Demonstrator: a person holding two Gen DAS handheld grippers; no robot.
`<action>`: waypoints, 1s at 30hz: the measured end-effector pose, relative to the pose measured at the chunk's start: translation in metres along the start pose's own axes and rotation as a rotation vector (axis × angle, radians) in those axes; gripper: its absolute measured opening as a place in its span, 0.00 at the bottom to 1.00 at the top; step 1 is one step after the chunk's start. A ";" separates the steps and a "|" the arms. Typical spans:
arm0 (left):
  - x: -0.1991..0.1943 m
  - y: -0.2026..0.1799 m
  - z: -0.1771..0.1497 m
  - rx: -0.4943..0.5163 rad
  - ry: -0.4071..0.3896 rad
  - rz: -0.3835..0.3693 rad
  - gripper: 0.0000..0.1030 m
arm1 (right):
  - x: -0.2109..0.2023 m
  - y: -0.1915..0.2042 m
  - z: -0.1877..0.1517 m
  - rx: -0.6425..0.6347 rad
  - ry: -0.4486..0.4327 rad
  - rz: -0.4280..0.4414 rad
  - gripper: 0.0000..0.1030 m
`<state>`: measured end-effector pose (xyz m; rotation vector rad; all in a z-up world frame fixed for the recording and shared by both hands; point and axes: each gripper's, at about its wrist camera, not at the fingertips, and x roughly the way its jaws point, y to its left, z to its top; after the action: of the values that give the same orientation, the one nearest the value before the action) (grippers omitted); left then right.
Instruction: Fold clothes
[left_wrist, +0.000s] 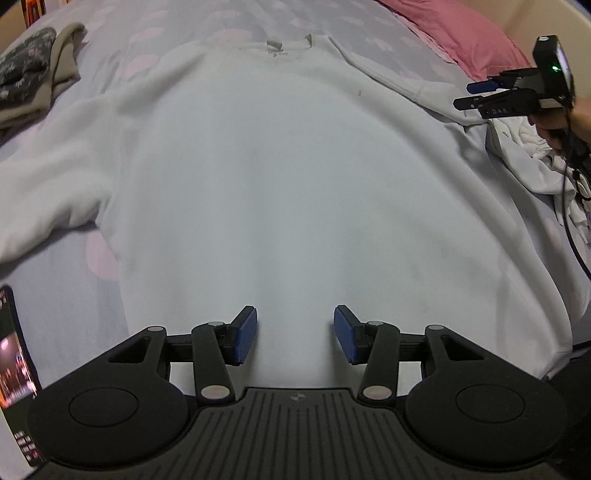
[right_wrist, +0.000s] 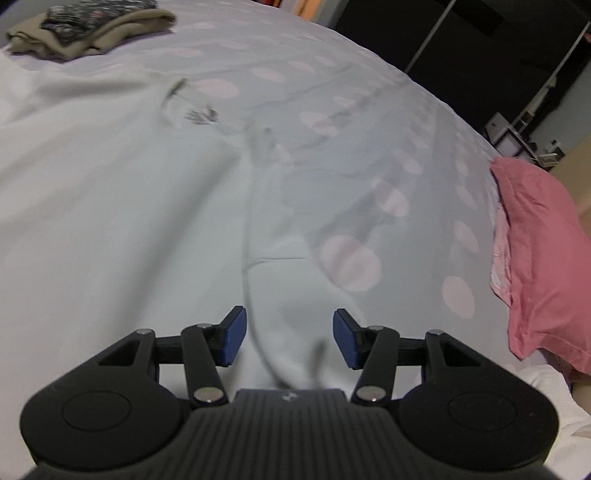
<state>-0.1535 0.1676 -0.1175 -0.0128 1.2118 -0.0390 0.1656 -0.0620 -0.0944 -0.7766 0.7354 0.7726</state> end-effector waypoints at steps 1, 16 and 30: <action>0.001 0.001 -0.003 -0.007 0.009 -0.011 0.43 | 0.004 -0.003 -0.005 0.011 0.013 0.003 0.55; 0.010 0.000 -0.013 -0.033 0.062 -0.065 0.43 | 0.032 0.022 -0.003 -0.122 0.081 -0.092 0.02; 0.010 0.001 -0.015 -0.047 0.078 -0.091 0.44 | 0.029 -0.044 -0.012 0.201 0.076 -0.338 0.41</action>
<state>-0.1639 0.1680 -0.1322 -0.1087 1.2898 -0.0913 0.2131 -0.0839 -0.1095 -0.7260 0.7142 0.3593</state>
